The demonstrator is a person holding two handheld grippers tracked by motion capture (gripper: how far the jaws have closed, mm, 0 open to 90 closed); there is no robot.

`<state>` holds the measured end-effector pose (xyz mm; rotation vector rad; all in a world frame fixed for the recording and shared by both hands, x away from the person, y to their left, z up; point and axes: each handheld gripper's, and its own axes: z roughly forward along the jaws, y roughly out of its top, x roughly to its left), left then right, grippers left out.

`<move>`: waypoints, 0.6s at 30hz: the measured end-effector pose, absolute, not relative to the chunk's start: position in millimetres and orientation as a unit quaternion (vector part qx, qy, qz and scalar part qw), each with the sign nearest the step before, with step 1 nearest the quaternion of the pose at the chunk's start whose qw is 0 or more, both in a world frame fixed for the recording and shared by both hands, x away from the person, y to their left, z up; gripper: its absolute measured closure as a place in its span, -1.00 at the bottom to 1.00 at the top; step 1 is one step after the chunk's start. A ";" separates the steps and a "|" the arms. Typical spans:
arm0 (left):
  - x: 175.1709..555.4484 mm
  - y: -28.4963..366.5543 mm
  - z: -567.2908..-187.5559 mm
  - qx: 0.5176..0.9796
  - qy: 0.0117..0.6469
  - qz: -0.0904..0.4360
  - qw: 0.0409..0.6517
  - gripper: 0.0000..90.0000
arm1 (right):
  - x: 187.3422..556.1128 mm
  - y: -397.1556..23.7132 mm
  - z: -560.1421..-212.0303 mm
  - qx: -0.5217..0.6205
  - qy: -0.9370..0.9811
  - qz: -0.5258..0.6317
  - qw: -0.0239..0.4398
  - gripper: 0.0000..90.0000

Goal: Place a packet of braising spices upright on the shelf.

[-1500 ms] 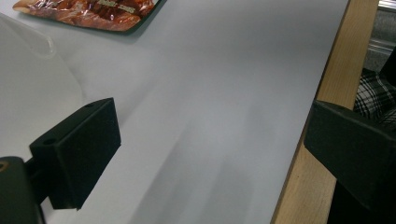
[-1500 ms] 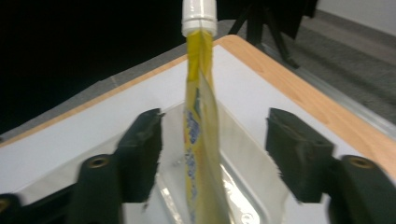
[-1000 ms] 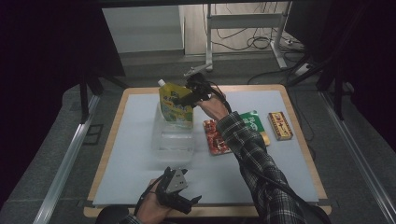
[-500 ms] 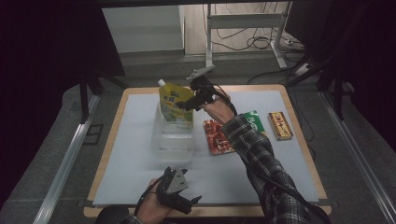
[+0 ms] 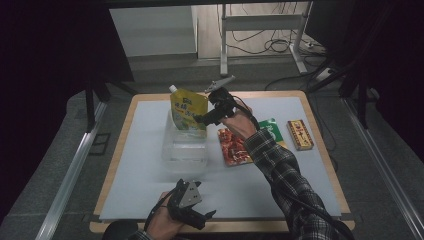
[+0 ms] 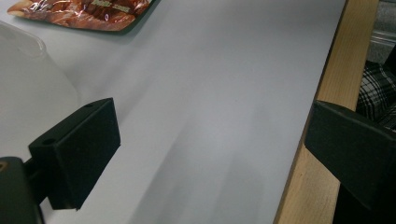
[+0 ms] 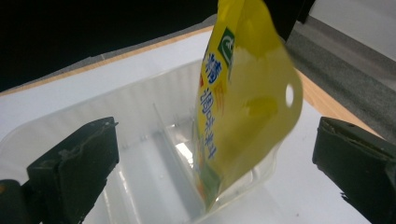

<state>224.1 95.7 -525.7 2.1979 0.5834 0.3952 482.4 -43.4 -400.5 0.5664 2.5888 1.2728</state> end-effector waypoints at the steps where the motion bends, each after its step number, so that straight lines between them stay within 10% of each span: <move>1: 224.1 95.6 -525.8 0.871 0.231 0.157 0.404 -0.92 | 481.4 -44.8 -401.3 0.194 0.876 0.430 0.099 -1.00; 18: 224.1 95.0 -526.2 0.868 0.235 0.158 0.408 -0.93 | 465.1 -75.9 -415.8 0.208 0.874 0.432 0.075 -0.99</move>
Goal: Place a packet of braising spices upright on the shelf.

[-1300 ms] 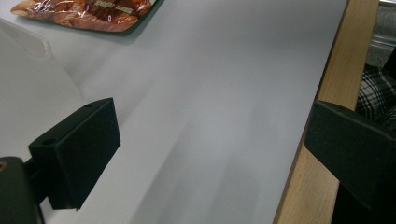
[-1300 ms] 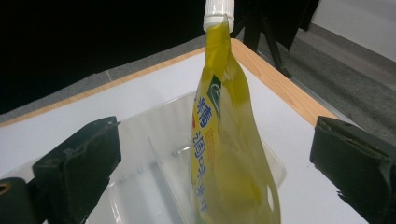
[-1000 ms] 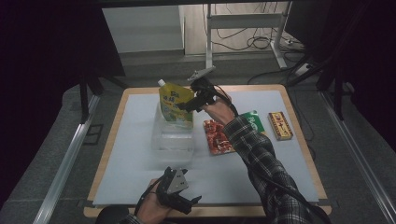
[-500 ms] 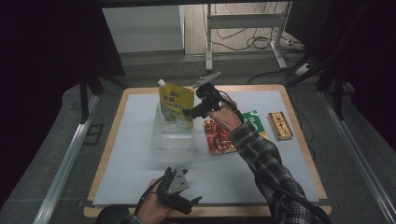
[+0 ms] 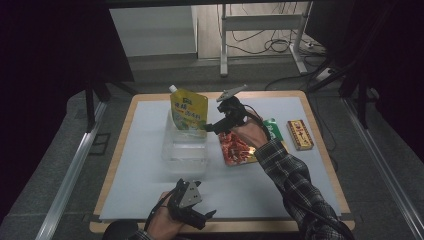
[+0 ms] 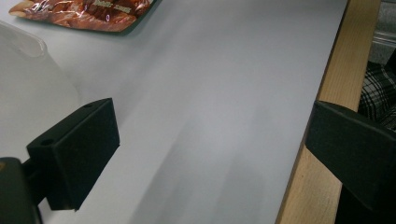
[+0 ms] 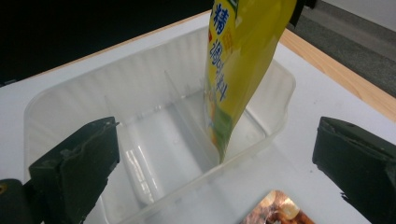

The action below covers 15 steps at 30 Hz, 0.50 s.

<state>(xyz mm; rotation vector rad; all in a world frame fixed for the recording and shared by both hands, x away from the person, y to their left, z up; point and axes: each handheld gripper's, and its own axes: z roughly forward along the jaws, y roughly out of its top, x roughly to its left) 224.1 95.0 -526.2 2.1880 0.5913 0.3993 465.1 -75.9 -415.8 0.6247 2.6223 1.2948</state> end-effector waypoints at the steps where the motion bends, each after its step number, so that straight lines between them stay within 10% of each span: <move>1: 224.0 94.9 -526.2 0.868 0.235 0.158 0.408 -0.93 | 463.1 -77.9 -416.8 0.209 0.875 0.430 0.077 -0.99; 15: 223.7 93.6 -526.5 0.871 0.230 0.160 0.404 -0.93 | 447.4 -106.3 -419.3 0.211 0.877 0.423 0.081 -1.00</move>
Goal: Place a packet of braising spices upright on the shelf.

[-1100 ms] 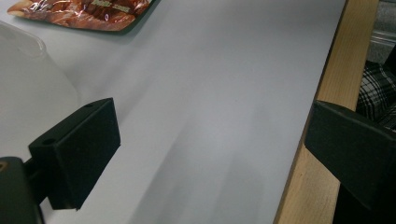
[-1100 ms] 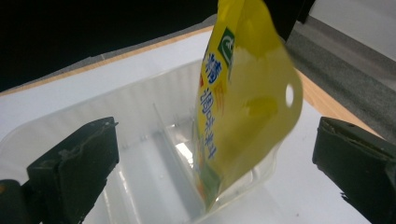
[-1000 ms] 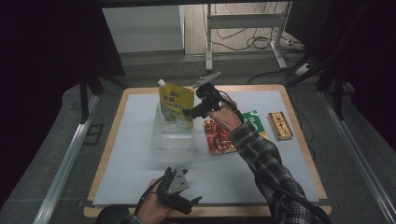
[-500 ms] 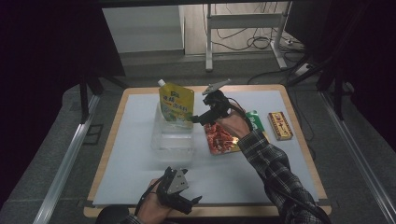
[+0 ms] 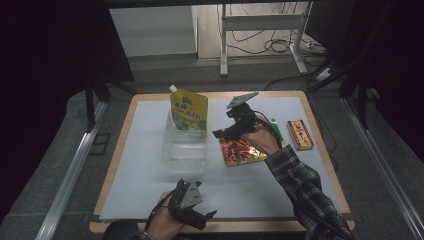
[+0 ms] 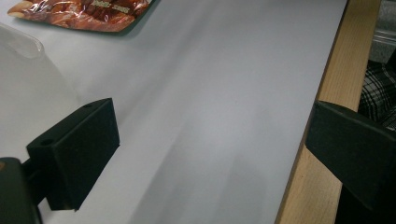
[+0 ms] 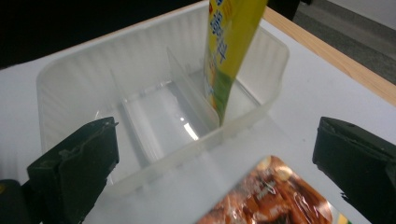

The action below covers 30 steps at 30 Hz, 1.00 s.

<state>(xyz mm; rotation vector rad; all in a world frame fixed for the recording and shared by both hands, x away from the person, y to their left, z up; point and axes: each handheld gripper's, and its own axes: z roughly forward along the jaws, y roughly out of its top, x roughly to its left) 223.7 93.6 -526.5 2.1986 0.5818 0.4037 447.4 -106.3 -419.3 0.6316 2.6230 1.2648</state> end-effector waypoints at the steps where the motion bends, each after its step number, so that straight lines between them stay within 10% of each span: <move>1: 223.8 93.6 -526.5 0.871 0.230 0.160 0.404 -0.93 | 446.9 -108.9 -419.7 0.212 0.879 0.420 0.080 -1.00; 30: 224.2 91.6 -528.1 0.873 0.229 0.159 0.400 -0.93 | 424.3 -191.5 -447.6 0.268 0.869 0.400 0.112 -0.96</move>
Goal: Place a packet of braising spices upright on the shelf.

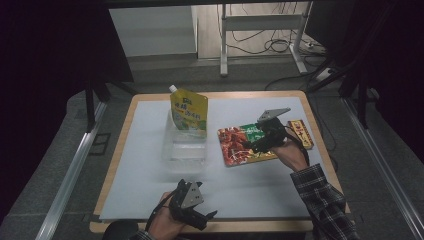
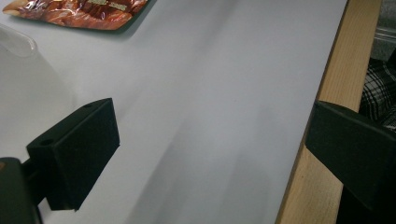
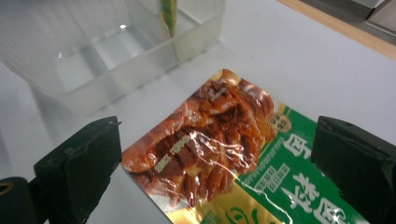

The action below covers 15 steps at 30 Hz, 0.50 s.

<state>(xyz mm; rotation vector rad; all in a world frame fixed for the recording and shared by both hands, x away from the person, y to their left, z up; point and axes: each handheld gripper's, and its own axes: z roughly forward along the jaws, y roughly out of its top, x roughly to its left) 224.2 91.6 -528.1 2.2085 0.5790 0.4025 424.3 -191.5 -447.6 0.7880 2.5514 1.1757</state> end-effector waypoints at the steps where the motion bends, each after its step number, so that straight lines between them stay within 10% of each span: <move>1: 224.2 91.5 -528.1 0.873 0.229 0.159 0.400 -0.93 | 424.2 -193.4 -449.3 0.271 0.870 0.396 0.111 -0.96; 15: 224.4 93.8 -526.9 0.870 0.229 0.159 0.406 -0.93 | 421.3 -218.3 -457.8 0.311 0.855 0.401 0.107 -0.96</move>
